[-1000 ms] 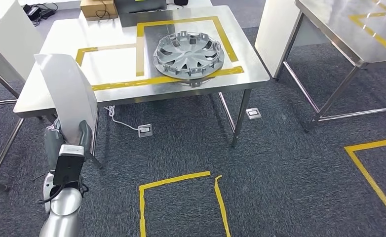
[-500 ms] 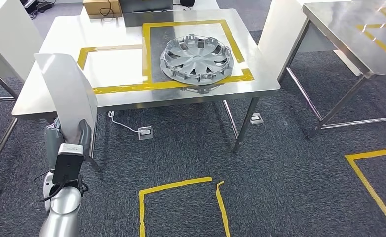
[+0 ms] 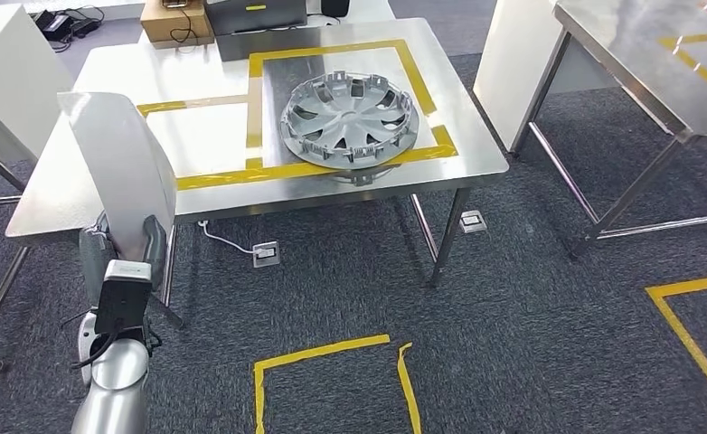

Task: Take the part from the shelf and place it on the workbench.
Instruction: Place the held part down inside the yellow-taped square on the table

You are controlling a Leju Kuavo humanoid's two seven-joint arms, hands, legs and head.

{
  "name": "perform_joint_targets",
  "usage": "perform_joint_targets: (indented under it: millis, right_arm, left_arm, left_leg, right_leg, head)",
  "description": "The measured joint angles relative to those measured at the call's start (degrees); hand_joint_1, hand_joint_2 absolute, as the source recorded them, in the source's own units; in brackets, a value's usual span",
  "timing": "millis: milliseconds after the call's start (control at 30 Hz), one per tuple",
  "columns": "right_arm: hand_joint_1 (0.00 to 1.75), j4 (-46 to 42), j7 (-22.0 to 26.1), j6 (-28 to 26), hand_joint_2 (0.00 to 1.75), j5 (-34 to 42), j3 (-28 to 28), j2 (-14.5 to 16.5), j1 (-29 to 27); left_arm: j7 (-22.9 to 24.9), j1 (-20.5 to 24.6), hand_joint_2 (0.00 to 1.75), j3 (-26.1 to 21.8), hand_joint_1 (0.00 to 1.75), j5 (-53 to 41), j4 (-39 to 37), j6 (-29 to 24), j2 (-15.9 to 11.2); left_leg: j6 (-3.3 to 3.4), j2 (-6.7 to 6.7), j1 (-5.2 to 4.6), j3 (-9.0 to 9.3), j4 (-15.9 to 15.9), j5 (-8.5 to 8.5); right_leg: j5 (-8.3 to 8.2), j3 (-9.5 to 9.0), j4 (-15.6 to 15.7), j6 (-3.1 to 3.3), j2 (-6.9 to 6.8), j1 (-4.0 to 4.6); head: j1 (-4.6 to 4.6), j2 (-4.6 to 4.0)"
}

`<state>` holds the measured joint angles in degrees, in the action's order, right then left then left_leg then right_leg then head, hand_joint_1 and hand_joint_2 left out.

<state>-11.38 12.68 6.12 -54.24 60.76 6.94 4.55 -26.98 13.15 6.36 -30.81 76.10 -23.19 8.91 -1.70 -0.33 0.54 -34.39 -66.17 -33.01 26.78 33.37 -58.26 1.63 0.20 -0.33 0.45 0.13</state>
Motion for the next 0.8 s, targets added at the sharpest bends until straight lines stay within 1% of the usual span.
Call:
perform_joint_targets:
  millis: [33,67,100,133,167,200,233,267,300,333,400,433,467,500,533,567,600,633,667,700,733,767,800]
  right_arm:
    - [0.0,0.0,0.0,0.0,0.0,0.0,0.0,0.0,0.0]
    - [0.0,0.0,0.0,0.0,0.0,0.0,0.0,0.0,0.0]
    - [0.0,0.0,0.0,0.0,0.0,0.0,0.0,0.0,0.0]
    - [0.0,0.0,0.0,0.0,0.0,0.0,0.0,0.0,0.0]
    - [0.0,0.0,0.0,0.0,0.0,0.0,0.0,0.0,-0.1]
    - [0.0,0.0,0.0,0.0,0.0,0.0,0.0,0.0,-0.1]
    - [0.0,0.0,0.0,0.0,0.0,0.0,0.0,0.0,-0.2]
    - [0.0,0.0,0.0,0.0,0.0,0.0,0.0,0.1,-0.1]
    - [0.0,0.0,0.0,0.0,0.0,0.0,0.0,0.1,-0.1]
    - [0.0,0.0,-0.1,0.0,0.0,0.0,0.0,0.1,0.0]
    - [0.0,0.0,-0.1,0.0,0.0,0.0,0.0,0.0,0.2]
    - [0.0,0.0,-0.1,0.0,0.0,0.0,0.0,0.0,0.2]
    - [0.0,0.0,-0.1,0.0,0.0,0.0,0.0,0.0,0.3]
    - [0.0,0.0,-0.1,0.1,0.0,0.0,0.0,0.0,0.3]
    - [0.0,0.0,-0.1,0.1,0.0,0.0,0.0,0.1,0.3]
    - [0.0,0.0,-0.1,0.1,0.0,0.0,0.0,0.1,0.2]
    - [0.0,0.0,-0.1,0.2,0.0,0.0,0.0,0.1,0.1]
    - [0.0,0.0,-0.1,0.3,0.0,0.0,0.0,0.1,0.0]
    - [0.0,0.0,0.0,0.3,0.0,0.0,0.0,0.1,0.0]
    - [0.0,0.0,0.0,0.4,0.0,-0.1,0.0,0.0,-0.1]
    - [0.0,0.0,0.0,0.4,0.0,-0.1,0.0,0.0,-0.1]
    - [0.0,0.0,0.0,0.5,0.0,-0.1,0.0,0.0,-0.1]
    - [0.0,0.0,-0.1,0.6,0.0,-0.2,0.0,0.0,0.0]
  left_arm:
    - [0.0,0.0,1.75,0.0,1.75,0.0,0.0,0.0,0.0]
    - [0.0,-0.1,1.75,0.0,1.75,0.0,-0.1,0.0,0.0]
    - [0.1,-0.2,1.75,0.0,1.75,0.0,-0.2,0.0,0.0]
    - [0.1,-0.3,1.75,0.0,1.75,0.1,-0.2,0.0,0.0]
    - [0.1,-0.3,1.75,0.0,1.75,0.1,-0.3,0.0,0.0]
    - [0.1,-0.3,1.75,0.0,1.75,0.1,-0.3,0.0,-0.1]
    - [0.1,-0.3,1.75,0.0,1.75,0.1,-0.3,0.0,-0.1]
    - [0.1,-0.3,1.75,0.0,1.75,0.1,-0.3,0.0,-0.1]
    - [0.1,-0.3,1.75,0.0,1.75,0.1,-0.3,0.0,0.0]
    - [0.1,-0.3,1.75,-0.1,1.75,0.1,-0.3,0.0,0.0]
    - [0.0,-0.3,1.75,-0.2,1.75,0.1,-0.2,0.0,0.0]
    - [0.0,-0.3,1.75,-0.3,1.75,0.1,-0.1,0.0,0.0]
    - [0.0,-0.3,1.75,-0.3,1.75,0.1,0.0,0.0,0.1]
    - [0.0,-0.3,1.75,-0.4,1.75,0.1,0.0,0.0,0.1]
    - [0.0,-0.3,1.75,-0.4,1.75,0.1,0.0,0.0,0.1]
    - [0.0,-0.4,1.75,-0.4,1.75,0.1,0.0,0.0,0.1]
    - [0.0,-0.5,1.75,-0.4,1.75,0.0,0.0,0.0,0.1]
    - [0.0,-0.6,1.75,-0.4,1.75,0.0,0.0,0.0,0.1]
    - [0.0,-0.6,1.75,-0.5,1.75,0.0,-0.1,0.0,0.1]
    - [0.0,-0.7,1.75,-0.5,1.75,0.0,-0.1,0.0,0.1]
    - [0.0,-0.7,1.75,-0.5,1.75,0.0,-0.1,0.0,0.1]
    - [0.0,-0.7,1.75,-0.5,1.75,0.0,-0.1,0.0,0.1]
    - [0.0,-0.7,1.75,-0.5,1.75,-0.1,0.0,0.0,0.1]
  left_leg:
    - [-0.14,0.02,0.01,-2.43,-4.1,-1.36]
    - [-0.22,0.03,0.02,-4.76,-7.6,-2.12]
    - [-0.22,0.03,0.02,-6.38,-9.3,-1.67]
    - [-0.14,0.03,0.01,-6.91,-8.7,-0.02]
    - [0.04,0.03,0.0,-6.37,-6.0,2.6]
    - [0.29,0.04,-0.03,-5.1,-2.0,5.55]
    - [0.56,0.03,-0.15,-3.58,1.9,7.51]
    - [0.87,0.02,-0.22,-2.38,4.7,8.47]
    - [1.15,0.0,-0.32,-1.69,6.2,8.56]
    - [1.43,-0.04,-0.43,-1.39,6.5,8.02]
    - [2.07,-0.12,-0.28,-1.12,6.9,7.64]
    - [2.43,-0.13,-0.15,-0.86,7.1,7.49]
    - [2.73,-0.1,0.01,-0.55,7.2,7.32]
    - [2.94,-0.05,0.08,-0.3,7.3,7.12]
    - [3.08,0.01,0.1,-0.1,7.3,6.84]
    - [3.11,0.03,0.1,0.12,7.3,6.55]
    - [3.06,0.02,0.12,0.44,7.3,6.21]
    - [2.97,-0.02,0.16,0.86,7.3,5.83]
    - [2.8,-0.05,0.23,1.39,7.2,5.42]
    - [2.57,-0.08,0.3,1.96,7.2,4.97]
    - [2.26,-0.1,0.26,2.38,7.2,4.52]
    - [1.91,-0.13,0.2,2.67,7.1,4.13]
    - [1.56,-0.15,0.11,2.81,7.1,3.87]
  right_leg:
    - [0.34,-0.38,0.0,0.25,-0.02,0.03]
    - [0.69,-0.78,0.0,0.38,0.0,0.07]
    - [1.1,-1.26,0.0,0.41,0.06,0.1]
    - [1.54,-1.82,0.0,0.38,0.12,0.12]
    - [2.02,-2.5,0.0,0.31,0.18,0.13]
    - [2.56,-3.17,0.0,0.17,0.21,0.13]
    - [3.12,-3.65,-0.1,-0.08,0.24,0.24]
    - [3.58,-3.9,-0.1,-0.37,0.26,0.32]
    - [3.93,-3.98,-0.2,-0.67,0.29,0.38]
    - [4.15,-3.99,-0.1,-0.98,0.3,0.45]
    - [4.59,-4.25,-0.1,-1.64,0.22,0.4]
    - [5.14,-3.96,-1.0,-2.0,0.15,0.37]
    - [6.14,-2.98,-3.0,-2.36,0.1,0.3]
    - [7.34,-1.32,-6.0,-2.63,0.07,0.16]
    - [8.77,1.21,-10.0,-2.86,0.05,0.04]
    - [9.74,3.76,-13.8,-3.05,0.05,-0.09]
    - [9.63,5.72,-16.0,-3.18,0.05,-0.22]
    - [8.48,6.83,-16.5,-3.28,0.04,-0.33]
    - [6.05,6.55,-14.3,-3.32,0.03,-0.44]
    - [3.02,5.34,-10.3,-3.31,0.0,-0.55]
    - [0.87,3.94,-6.5,-3.26,-0.04,-0.55]
    - [-0.46,2.68,-3.3,-3.06,-0.05,-0.48]
    - [-0.84,1.98,-1.6,-2.8,-0.05,-0.36]
  head:
    - [-0.04,0.0]
    - [-0.03,0.0]
    - [-0.03,0.0]
    - [-0.03,0.0]
    - [-0.03,0.0]
    - [-0.03,0.0]
    - [-0.03,0.0]
    - [-0.02,0.0]
    - [0.03,0.0]
    - [0.1,0.0]
    - [0.22,0.0]
    - [0.3,0.0]
    - [0.38,0.0]
    - [0.46,0.0]
    - [0.53,0.0]
    - [0.55,0.0]
    - [0.55,0.0]
    - [0.56,0.0]
    - [0.56,0.0]
    - [0.56,0.0]
    - [0.57,0.0]
    - [0.58,0.0]
    - [0.56,0.0]
